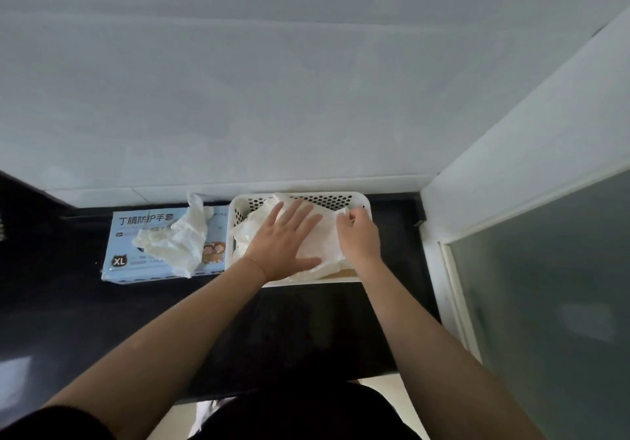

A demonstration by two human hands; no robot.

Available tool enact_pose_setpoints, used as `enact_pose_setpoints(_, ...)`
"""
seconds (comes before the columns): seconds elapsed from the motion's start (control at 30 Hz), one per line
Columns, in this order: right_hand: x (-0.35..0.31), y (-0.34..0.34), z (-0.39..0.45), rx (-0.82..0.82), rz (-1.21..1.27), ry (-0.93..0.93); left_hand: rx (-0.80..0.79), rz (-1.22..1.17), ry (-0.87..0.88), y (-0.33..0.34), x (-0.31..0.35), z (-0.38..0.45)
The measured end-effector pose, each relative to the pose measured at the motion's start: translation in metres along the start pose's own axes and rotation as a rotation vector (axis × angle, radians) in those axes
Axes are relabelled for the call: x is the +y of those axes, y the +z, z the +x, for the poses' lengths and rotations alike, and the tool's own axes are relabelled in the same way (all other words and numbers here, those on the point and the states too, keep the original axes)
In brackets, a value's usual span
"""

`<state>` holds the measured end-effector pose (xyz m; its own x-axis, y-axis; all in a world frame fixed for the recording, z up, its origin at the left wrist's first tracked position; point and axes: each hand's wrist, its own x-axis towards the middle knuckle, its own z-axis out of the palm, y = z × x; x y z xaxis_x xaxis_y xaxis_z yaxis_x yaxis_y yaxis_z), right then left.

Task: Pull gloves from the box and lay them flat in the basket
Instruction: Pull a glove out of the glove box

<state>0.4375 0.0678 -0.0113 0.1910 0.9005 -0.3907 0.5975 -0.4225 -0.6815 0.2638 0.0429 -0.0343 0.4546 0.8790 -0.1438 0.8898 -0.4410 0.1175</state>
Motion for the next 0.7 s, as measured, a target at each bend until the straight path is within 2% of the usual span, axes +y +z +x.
enact_pose_setpoints(0.13,0.009,0.005,0.004,0.148,-0.36,-0.191,-0.065,0.064,-0.075,0.008,-0.009,-0.004)
enact_pose_setpoints(0.23,0.016,0.006,0.007,0.134,-0.728,-0.317,-0.083,0.099,-0.099,0.008,-0.021,-0.008)
enact_pose_setpoints(0.3,0.02,0.005,0.008,0.117,-0.886,-0.376,-0.095,0.13,-0.088,0.011,-0.026,-0.009)
enact_pose_setpoints(0.47,0.026,0.005,0.006,0.108,-1.031,-0.439,-0.111,0.103,-0.101,0.019,-0.033,-0.013)
enact_pose_setpoints(0.7,0.021,0.001,0.01,0.103,-1.05,-0.462,-0.186,0.092,-0.101,0.021,-0.034,-0.008)
